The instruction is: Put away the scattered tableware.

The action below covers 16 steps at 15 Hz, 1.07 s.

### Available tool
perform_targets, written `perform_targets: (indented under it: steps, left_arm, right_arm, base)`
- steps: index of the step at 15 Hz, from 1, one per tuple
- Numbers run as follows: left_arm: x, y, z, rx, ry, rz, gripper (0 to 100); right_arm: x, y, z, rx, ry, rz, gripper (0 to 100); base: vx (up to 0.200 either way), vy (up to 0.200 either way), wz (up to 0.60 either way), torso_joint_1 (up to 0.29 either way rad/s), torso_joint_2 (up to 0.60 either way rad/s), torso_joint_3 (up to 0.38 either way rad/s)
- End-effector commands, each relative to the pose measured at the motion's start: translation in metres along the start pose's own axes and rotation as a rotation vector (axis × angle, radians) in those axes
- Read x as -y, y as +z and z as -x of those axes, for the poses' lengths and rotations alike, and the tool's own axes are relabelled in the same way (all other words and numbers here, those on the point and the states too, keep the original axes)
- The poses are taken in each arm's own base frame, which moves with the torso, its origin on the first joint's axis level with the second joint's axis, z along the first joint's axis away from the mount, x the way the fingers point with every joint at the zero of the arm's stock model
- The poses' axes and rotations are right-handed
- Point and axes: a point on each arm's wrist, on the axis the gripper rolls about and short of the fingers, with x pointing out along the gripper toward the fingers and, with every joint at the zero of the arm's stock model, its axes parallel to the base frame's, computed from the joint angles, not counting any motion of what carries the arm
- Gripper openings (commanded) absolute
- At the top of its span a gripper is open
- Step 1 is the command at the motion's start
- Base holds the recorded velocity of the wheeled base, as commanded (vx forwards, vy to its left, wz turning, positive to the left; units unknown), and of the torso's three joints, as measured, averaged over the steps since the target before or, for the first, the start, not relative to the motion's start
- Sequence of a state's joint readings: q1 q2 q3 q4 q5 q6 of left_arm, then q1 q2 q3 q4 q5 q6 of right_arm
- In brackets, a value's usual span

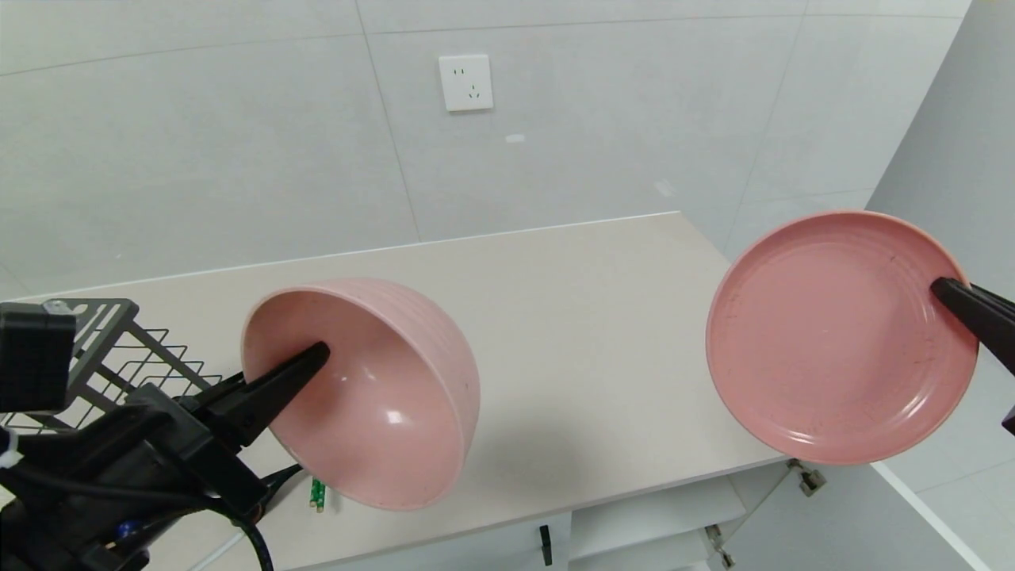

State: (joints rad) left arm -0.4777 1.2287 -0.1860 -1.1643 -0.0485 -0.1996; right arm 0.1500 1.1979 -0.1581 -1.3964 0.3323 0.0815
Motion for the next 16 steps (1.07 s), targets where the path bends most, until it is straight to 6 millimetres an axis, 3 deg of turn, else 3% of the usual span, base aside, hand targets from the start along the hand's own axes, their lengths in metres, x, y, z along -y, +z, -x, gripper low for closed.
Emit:
perform_targets:
  steps: [1, 8, 14, 16]
  left_arm:
    - [-0.001, -0.002, -0.001, -0.007, 0.006, 0.000, 0]
    - [0.001, -0.002, 0.009, 0.003, 0.003, -0.092, 0]
    - [0.000, -0.005, 0.009, -0.010, 0.034, -0.138, 0]
    - [0.000, -0.005, 0.010, -0.007, 0.033, -0.138, 0]
  right_arm:
    - [0.001, -0.003, -0.001, -0.011, 0.000, -0.004, 0]
    - [0.000, -0.002, -0.001, 0.012, 0.002, 0.003, 0]
    - [0.000, -0.002, -0.001, 0.014, 0.002, 0.003, 0]
    - [0.000, -0.002, -0.001, 0.012, 0.002, 0.003, 0]
  base:
    - [-0.200, 0.000, 0.00, 0.002, 0.00, -0.002]
    - [-0.200, 0.000, 0.00, 0.001, 0.00, 0.002]
    - [0.000, -0.200, 0.00, 0.001, 0.00, 0.002]
    - [0.000, 0.000, 0.00, 0.000, 0.00, 0.000]
